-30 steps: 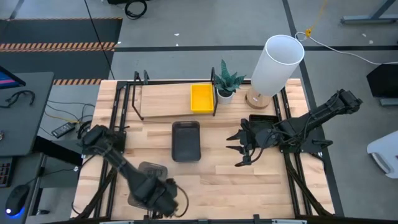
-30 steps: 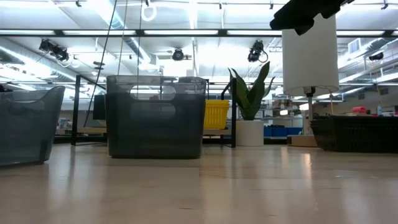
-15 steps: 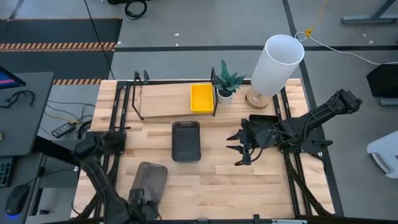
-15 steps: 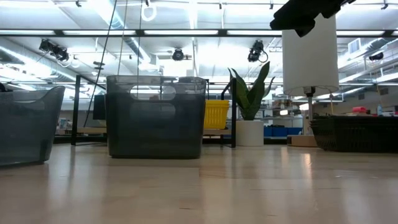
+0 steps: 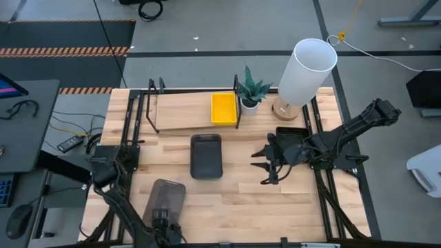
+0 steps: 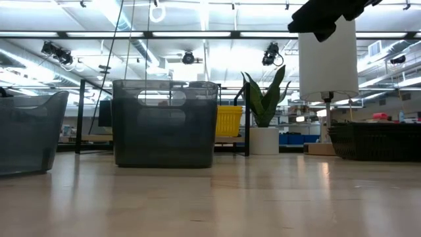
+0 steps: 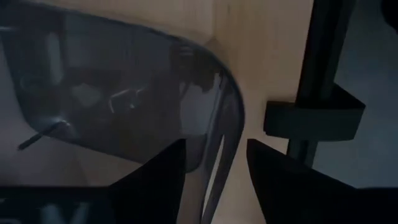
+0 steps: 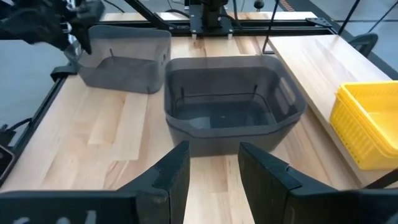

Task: Stack baskets on shelf by color
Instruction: Stack the bottom gray bin on the top of the top gray bins

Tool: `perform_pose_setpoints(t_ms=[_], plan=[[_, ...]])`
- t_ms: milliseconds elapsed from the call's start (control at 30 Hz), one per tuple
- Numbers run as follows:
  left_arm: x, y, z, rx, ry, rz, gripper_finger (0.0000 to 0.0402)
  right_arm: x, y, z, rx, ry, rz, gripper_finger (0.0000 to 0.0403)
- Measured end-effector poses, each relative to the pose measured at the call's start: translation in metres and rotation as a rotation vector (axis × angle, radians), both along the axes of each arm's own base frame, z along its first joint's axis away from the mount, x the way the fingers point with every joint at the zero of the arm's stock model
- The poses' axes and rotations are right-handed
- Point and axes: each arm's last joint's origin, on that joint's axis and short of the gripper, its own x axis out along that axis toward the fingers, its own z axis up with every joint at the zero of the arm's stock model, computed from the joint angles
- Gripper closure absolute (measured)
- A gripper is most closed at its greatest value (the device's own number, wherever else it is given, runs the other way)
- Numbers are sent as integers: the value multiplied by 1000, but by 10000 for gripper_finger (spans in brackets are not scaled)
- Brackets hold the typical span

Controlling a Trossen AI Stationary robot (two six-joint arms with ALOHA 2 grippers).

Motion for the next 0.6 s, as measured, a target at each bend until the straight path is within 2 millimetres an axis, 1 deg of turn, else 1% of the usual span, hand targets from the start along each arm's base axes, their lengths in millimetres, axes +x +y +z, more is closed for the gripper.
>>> perform_pose_setpoints(t_ms=[100, 233, 300, 400, 433, 600], plan=[[2, -1, -6, 4, 20, -13, 247, -1, 3, 0, 2, -5, 11, 261], [4, 0, -10, 6, 36, -18, 290, -2, 6, 1, 5, -11, 26, 261], [5, 1, -10, -1, 47, -24, 322, -2, 7, 1, 4, -11, 28, 261], [7, 3, -9, -4, 58, -42, 382, -2, 7, 1, 5, -14, 29, 261], [8, 4, -9, -6, 57, -44, 389, -2, 8, 1, 6, -17, 31, 261], [13, 10, -2, -12, 62, -43, 395, -2, 8, 1, 7, -18, 31, 261]])
